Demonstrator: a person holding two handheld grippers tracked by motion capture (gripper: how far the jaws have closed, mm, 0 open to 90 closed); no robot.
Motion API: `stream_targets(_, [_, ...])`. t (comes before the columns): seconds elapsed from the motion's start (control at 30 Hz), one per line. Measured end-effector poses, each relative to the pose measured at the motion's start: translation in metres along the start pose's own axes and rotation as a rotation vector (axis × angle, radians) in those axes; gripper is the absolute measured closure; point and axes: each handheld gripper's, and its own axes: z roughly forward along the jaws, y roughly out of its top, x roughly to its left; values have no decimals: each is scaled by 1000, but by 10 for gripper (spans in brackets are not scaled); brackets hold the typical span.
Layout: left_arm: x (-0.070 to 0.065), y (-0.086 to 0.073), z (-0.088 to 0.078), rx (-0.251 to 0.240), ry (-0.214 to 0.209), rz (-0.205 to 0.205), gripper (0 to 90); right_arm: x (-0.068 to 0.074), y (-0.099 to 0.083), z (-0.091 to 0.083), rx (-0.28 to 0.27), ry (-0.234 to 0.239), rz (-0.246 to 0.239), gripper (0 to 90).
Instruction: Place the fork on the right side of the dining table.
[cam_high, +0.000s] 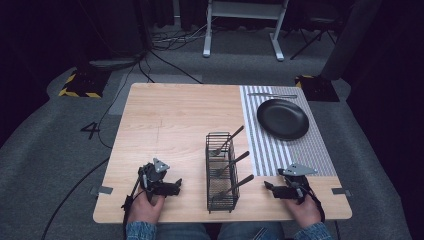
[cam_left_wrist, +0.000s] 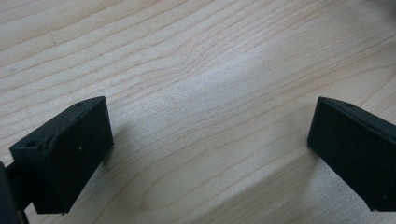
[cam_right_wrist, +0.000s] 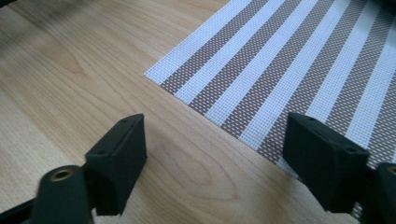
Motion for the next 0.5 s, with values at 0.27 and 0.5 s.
stream_targets(0.27, [0, 0, 0, 0, 0, 0, 2, -1, 0, -1, -2, -1, 1, 248])
stream_targets(0.5, [0, 0, 0, 0, 0, 0, 2, -1, 0, -1, -4, 0, 3, 255])
